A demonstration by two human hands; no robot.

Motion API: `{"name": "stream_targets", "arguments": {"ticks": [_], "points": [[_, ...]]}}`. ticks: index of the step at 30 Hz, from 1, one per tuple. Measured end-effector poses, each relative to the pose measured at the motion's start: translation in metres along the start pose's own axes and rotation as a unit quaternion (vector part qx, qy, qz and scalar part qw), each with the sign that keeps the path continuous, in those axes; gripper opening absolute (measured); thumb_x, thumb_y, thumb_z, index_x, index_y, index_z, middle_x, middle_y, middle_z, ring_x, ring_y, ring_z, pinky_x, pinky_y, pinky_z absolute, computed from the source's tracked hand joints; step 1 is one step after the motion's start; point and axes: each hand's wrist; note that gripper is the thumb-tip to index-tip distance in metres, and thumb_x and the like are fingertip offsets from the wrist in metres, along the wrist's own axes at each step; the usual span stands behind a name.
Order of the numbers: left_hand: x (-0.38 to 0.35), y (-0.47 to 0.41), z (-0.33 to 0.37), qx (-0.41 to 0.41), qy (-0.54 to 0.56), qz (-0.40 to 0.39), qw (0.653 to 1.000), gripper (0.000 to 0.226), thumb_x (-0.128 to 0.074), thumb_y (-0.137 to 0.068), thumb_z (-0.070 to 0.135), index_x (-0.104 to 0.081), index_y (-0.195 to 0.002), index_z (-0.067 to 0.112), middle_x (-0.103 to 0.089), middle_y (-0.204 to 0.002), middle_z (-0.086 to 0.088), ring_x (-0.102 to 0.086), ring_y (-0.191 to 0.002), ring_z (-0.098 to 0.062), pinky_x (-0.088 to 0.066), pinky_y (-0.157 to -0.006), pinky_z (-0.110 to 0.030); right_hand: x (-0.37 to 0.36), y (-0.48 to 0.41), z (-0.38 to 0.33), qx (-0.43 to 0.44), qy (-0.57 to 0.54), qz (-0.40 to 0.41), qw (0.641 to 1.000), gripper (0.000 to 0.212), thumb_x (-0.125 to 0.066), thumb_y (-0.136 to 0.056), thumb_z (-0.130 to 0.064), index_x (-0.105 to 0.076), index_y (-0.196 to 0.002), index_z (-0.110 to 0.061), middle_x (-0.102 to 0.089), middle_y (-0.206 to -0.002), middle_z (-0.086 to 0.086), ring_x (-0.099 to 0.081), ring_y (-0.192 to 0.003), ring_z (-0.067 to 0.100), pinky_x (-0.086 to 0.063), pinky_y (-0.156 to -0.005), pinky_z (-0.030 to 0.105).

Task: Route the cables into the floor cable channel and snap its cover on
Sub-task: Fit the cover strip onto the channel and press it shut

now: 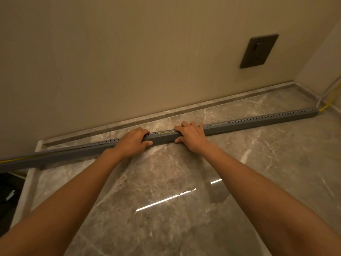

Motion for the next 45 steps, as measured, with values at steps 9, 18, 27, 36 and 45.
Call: {"name": "stream_targets", "arguments": {"ticks": [9,18,27,36,45], "points": [[-0.027,-0.021,0.041,-0.007,-0.064,0.048,0.997,0.037,-0.048,-0.092,0.029,-0.047,-0.124,0.009,-0.052,-0.117,-0.015,-0.048,-0.107,-0.031,-0.039,-0.089,-0.04,0.006,0.005,0.038,-0.034,0.011,0.006,0.999,0.043,-0.055,-0.09,-0.033,-0.046,-0.128,-0.015,-0.045,-0.13,0.012,-0.039,-0.125,0.033,-0.016,-0.114,0.056],[-0.011,-0.026,0.041,-0.002,0.037,-0.02,0.999,0.032,-0.053,-0.09,0.023,-0.052,-0.118,0.007,-0.053,-0.113,-0.015,-0.05,-0.103,-0.027,-0.039,-0.086,-0.034,-0.004,-0.013,0.003,0.048,-0.034,-0.006,0.998,0.039,-0.056,-0.09,-0.025,-0.049,-0.126,-0.011,-0.047,-0.131,0.012,-0.042,-0.122,0.032,-0.026,-0.107,0.042],[-0.005,-0.011,0.021,0.038,-0.007,-0.001,0.999,0.03,-0.055,-0.088,0.032,-0.056,-0.109,0.01,-0.059,-0.111,-0.012,-0.053,-0.102,-0.026,-0.041,-0.081,-0.035,0.003,-0.019,0.003,0.016,-0.09,-0.029,0.995,0.039,-0.062,-0.086,-0.032,-0.058,-0.119,-0.011,-0.052,-0.125,0.012,-0.045,-0.119,0.033,-0.028,-0.104,0.042],[-0.022,-0.004,0.028,0.028,-0.097,0.103,0.989,0.039,-0.053,-0.089,0.034,-0.053,-0.115,0.006,-0.06,-0.114,-0.015,-0.055,-0.103,-0.031,-0.043,-0.087,-0.04,-0.006,-0.011,-0.002,0.015,-0.057,0.052,0.997,0.038,-0.065,-0.082,-0.034,-0.061,-0.112,-0.011,-0.057,-0.12,0.01,-0.048,-0.113,0.031,-0.032,-0.099,0.042],[-0.019,-0.002,0.03,0.019,-0.064,0.107,0.992,0.034,-0.057,-0.087,0.031,-0.06,-0.109,0.005,-0.063,-0.105,-0.015,-0.057,-0.095,-0.03,-0.045,-0.08,-0.039,0.002,-0.008,-0.006,0.038,-0.024,0.056,0.997,0.033,-0.068,-0.081,-0.029,-0.066,-0.103,-0.004,-0.06,-0.112,0.013,-0.051,-0.105,0.032,-0.043,-0.086,0.038]]}}
Point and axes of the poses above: each hand's wrist, its own y-axis away from the middle knuckle, its own x-axis out of the back of the hand, z = x × y
